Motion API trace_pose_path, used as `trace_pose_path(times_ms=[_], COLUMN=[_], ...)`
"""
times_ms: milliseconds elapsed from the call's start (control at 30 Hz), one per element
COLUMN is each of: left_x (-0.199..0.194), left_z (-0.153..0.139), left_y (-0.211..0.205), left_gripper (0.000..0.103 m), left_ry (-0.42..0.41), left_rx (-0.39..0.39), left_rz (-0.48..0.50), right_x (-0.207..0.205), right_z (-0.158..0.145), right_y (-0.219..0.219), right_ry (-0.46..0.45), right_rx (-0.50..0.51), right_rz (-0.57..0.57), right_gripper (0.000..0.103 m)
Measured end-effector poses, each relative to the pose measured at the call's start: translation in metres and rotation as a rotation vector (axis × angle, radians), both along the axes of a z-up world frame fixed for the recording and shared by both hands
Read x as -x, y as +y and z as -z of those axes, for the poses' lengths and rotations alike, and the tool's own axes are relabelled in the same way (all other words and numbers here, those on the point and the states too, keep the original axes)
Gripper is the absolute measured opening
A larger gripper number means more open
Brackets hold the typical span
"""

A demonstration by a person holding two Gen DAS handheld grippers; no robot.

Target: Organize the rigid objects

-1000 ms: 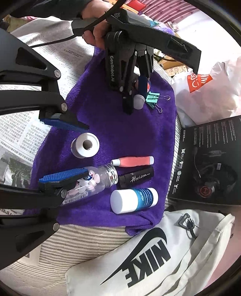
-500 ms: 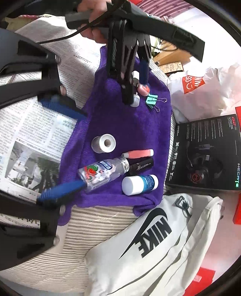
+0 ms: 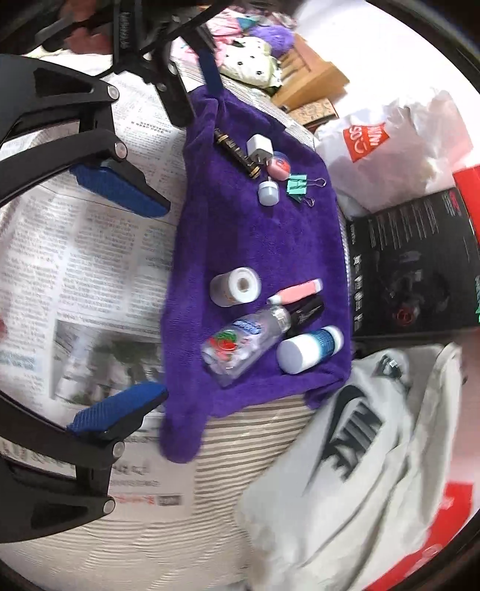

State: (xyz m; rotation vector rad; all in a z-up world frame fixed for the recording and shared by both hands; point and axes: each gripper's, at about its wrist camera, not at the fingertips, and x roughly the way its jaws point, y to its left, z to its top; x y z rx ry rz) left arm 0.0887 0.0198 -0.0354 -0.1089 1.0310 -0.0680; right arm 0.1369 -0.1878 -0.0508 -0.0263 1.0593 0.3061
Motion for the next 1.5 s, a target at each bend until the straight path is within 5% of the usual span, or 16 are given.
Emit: trace_pose_path(times_ms=[300, 500, 700, 1500], left_x=[0.038, 0.056, 0.074, 0.094], left_z=[-0.020, -0.028, -0.041, -0.058], left_y=[0.003, -0.003, -0.012, -0.019], left_gripper=[0.100, 0.100, 0.100, 0.100], left_ry=[-0.027, -0.012, -0.033, -0.038], left_rx=[-0.049, -0.011, -0.087, -0.121], left_rz=[-0.045, -0.048, -0.055, -0.049], right_x=[0.032, 0.053, 0.074, 0.109], right_z=[-0.010, -0.029, -0.043, -0.055], right_y=[-0.011, -0.020, -0.033, -0.047], right_ry=[0.000, -0.017, -0.024, -0.050], right_rx=[-0.016, 0.007, 0.009, 0.050], right_rz=[0.098, 0.108, 0.136, 0.162], right_gripper=[0.103, 0.103, 0.103, 0.103])
